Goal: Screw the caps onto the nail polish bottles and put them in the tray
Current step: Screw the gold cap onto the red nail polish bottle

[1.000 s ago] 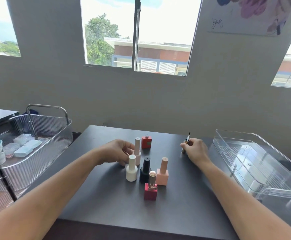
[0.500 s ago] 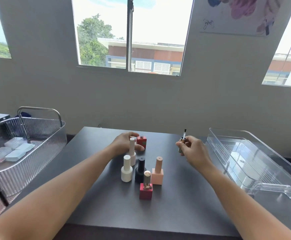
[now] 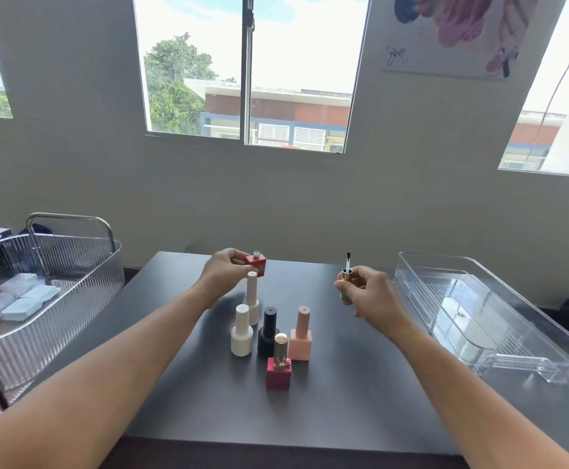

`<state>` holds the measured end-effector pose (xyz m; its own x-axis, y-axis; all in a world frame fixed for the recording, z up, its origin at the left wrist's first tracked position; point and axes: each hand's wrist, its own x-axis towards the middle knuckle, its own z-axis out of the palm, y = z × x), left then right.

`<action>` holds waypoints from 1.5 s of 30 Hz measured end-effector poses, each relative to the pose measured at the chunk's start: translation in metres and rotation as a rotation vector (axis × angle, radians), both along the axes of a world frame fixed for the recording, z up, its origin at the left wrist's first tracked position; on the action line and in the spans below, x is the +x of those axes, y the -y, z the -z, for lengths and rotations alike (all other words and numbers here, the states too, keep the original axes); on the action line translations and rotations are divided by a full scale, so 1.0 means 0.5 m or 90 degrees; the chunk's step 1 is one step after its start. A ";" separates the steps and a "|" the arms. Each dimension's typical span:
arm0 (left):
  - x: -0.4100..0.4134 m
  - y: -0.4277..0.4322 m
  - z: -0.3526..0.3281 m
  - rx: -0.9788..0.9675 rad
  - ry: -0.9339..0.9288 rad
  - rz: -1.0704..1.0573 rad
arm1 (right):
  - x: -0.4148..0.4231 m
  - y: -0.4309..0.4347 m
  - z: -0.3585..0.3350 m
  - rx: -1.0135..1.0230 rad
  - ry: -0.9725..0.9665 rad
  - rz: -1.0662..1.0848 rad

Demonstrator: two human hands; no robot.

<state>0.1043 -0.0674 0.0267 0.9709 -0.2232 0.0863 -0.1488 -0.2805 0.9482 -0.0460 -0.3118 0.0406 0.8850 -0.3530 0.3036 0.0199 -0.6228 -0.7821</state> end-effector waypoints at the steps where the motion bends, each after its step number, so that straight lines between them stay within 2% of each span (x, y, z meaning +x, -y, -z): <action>1: -0.003 -0.010 -0.011 -0.025 0.014 -0.012 | -0.002 -0.003 -0.006 0.009 0.006 -0.006; 5: -0.027 -0.050 -0.065 -0.141 0.047 -0.037 | -0.014 -0.020 -0.041 0.053 0.045 -0.030; 9: -0.085 -0.075 -0.122 -0.201 0.076 0.008 | -0.032 -0.047 -0.087 0.101 0.082 -0.057; 18: -0.231 -0.080 -0.143 -0.132 0.092 0.200 | -0.090 -0.113 -0.155 0.105 0.123 -0.130; 30: -0.276 -0.067 -0.101 -0.069 0.105 0.180 | -0.138 -0.134 -0.147 0.017 0.108 -0.117; 40: -0.264 -0.070 -0.097 -0.067 0.118 0.163 | -0.138 -0.126 -0.140 -0.103 0.132 -0.068; 45: -0.259 -0.069 -0.101 -0.056 0.130 0.160 | -0.136 -0.126 -0.138 -0.119 0.134 -0.066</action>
<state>-0.0254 -0.0329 0.0773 0.8472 -0.4364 0.3031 -0.3926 -0.1299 0.9105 -0.1140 -0.2486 0.1097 0.8244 -0.1838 0.5353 0.2407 -0.7422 -0.6255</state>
